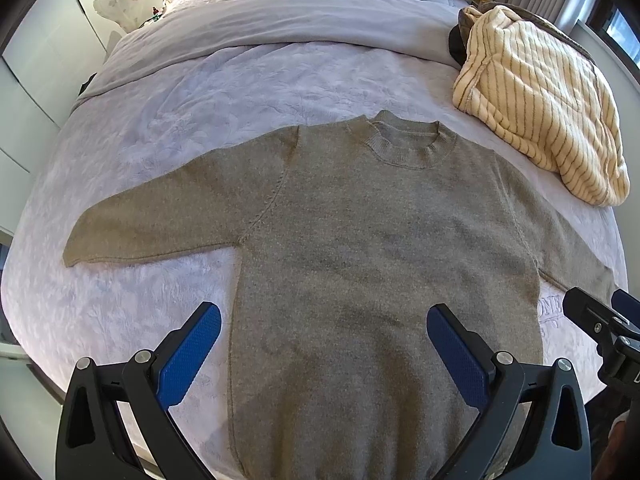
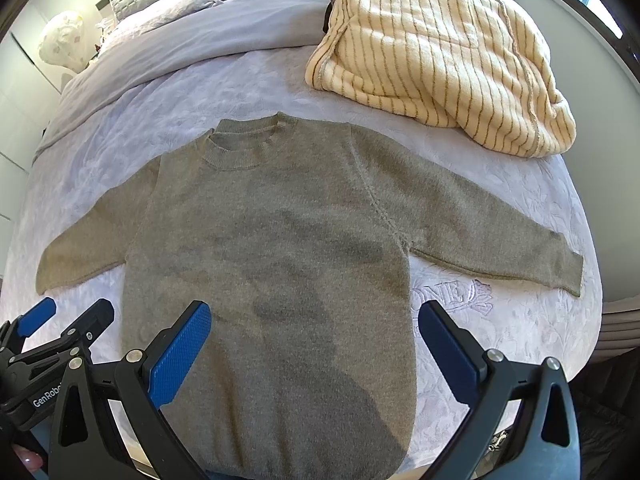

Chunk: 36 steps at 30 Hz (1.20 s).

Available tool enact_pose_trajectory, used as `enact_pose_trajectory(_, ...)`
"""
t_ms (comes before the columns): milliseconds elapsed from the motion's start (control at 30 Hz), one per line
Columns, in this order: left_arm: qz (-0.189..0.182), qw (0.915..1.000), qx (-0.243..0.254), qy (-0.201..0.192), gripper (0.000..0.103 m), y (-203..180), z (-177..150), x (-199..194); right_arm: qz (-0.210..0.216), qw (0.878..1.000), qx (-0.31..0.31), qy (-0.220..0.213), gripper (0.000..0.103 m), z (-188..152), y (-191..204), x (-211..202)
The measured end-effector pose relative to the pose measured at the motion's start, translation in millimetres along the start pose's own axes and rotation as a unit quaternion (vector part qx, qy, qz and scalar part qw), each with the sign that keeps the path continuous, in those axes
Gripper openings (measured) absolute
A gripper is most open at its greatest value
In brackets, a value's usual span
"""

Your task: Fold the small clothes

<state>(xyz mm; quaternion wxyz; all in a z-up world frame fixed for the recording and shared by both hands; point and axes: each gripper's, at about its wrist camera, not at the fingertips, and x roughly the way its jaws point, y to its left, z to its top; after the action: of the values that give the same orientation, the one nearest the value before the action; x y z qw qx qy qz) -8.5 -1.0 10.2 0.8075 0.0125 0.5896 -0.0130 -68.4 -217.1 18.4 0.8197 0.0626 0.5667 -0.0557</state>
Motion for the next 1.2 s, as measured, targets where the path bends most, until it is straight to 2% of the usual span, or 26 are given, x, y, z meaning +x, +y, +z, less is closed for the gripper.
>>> enact_pose_trajectory(733,0.001,0.9999,-0.01,0.014,0.103,2,-2,7,-0.007,1.0,-0.013,0.019,0.103,0,3,9)
enact_pose_trajectory(1200,0.002,0.9997,-0.009,0.023,0.103,1,-2,21,-0.01,0.999,-0.016,0.04,0.103,5,1,28)
